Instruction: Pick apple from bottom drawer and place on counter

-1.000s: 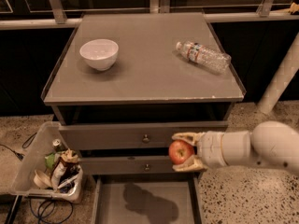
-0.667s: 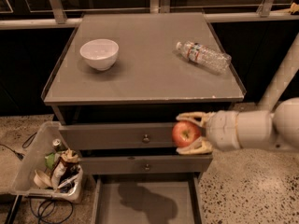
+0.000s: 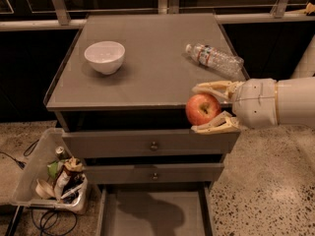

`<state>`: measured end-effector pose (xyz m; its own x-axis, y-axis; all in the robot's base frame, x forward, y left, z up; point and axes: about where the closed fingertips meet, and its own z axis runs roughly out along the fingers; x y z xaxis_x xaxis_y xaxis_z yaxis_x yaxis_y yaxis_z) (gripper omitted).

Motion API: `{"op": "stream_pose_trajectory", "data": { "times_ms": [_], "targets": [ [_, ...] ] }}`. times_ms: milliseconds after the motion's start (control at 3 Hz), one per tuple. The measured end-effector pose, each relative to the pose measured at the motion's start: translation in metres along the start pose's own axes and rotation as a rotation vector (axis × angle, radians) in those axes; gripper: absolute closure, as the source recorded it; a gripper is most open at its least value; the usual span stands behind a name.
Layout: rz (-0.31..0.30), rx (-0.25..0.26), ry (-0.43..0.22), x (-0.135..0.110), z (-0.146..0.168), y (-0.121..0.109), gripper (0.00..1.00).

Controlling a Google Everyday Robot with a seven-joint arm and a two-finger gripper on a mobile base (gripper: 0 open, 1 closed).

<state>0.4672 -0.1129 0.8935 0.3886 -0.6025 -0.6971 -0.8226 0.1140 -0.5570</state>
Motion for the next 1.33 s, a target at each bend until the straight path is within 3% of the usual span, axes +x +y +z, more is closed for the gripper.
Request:
{"op": "stream_pose_trajectory", "data": {
  "times_ms": [333, 667, 1000, 1333],
  "targets": [
    [0.000, 0.000, 0.000, 0.000, 0.000, 0.000, 1.00],
    [-0.022, 0.007, -0.025, 0.001, 0.017, -0.023, 1.00],
    [-0.012, 0.032, -0.036, 0.014, 0.038, -0.066, 1.00],
    [0.102, 0.073, -0.062, 0.027, 0.077, -0.121, 1.00]
  ]
}}
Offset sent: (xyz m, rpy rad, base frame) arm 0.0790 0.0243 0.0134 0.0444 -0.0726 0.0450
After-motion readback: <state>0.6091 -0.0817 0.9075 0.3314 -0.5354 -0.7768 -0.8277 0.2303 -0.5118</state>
